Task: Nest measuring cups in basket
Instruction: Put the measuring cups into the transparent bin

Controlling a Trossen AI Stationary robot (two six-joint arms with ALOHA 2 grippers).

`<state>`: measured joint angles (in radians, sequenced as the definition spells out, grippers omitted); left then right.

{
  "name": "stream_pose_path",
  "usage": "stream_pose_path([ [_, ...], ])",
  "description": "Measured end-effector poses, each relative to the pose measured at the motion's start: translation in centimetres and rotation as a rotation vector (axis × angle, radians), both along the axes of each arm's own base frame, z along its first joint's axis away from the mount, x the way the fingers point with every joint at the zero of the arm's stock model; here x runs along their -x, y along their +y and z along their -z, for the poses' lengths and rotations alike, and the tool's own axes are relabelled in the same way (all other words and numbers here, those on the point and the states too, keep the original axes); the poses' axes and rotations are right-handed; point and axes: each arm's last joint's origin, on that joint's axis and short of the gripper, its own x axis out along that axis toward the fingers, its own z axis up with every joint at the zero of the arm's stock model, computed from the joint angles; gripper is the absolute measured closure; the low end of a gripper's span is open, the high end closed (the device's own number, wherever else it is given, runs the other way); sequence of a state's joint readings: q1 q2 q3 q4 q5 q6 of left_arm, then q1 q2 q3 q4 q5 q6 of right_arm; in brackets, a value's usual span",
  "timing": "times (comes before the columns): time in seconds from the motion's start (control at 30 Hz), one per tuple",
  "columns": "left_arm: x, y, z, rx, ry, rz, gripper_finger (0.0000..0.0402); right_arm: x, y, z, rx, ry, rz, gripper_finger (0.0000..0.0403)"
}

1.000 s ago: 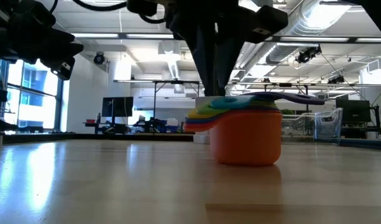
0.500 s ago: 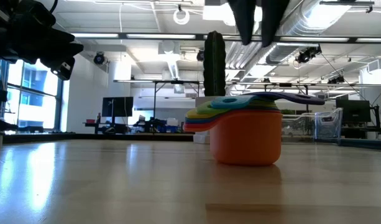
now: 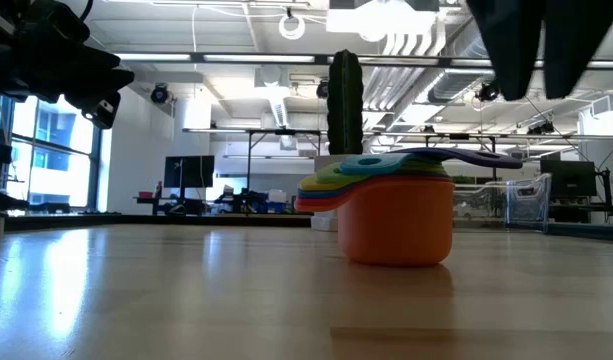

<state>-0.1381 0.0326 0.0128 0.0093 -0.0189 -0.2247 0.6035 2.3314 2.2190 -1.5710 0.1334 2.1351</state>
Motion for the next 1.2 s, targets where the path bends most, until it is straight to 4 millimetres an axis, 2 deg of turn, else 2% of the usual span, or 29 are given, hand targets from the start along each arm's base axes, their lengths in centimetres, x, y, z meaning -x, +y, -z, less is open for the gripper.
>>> stream_pose_path([
  [0.17, 0.0, 0.0, 0.0, 0.0, 0.0, 0.0, 0.0298, 0.8, 0.6, 1.1, 0.044, 0.015, 0.051, 0.0321],
  [0.3, 0.0, 0.0, 0.0, 0.0, 0.0, 0.0, 0.0298, 1.0, 0.3, 2.4, 0.083, 0.037, 0.063, 0.0321],
  [0.63, 0.0, 0.0, 0.0, 0.0, 0.0, 0.0, 0.0298, -0.1, -0.8, 4.7, 0.077, -0.001, 0.08, 0.0321],
  [1.2, 0.0, 0.0, 0.0, 0.0, 0.0, 0.0, 0.0298, -2.9, -3.0, 4.9, 0.013, -0.078, -0.001, 0.0321],
])
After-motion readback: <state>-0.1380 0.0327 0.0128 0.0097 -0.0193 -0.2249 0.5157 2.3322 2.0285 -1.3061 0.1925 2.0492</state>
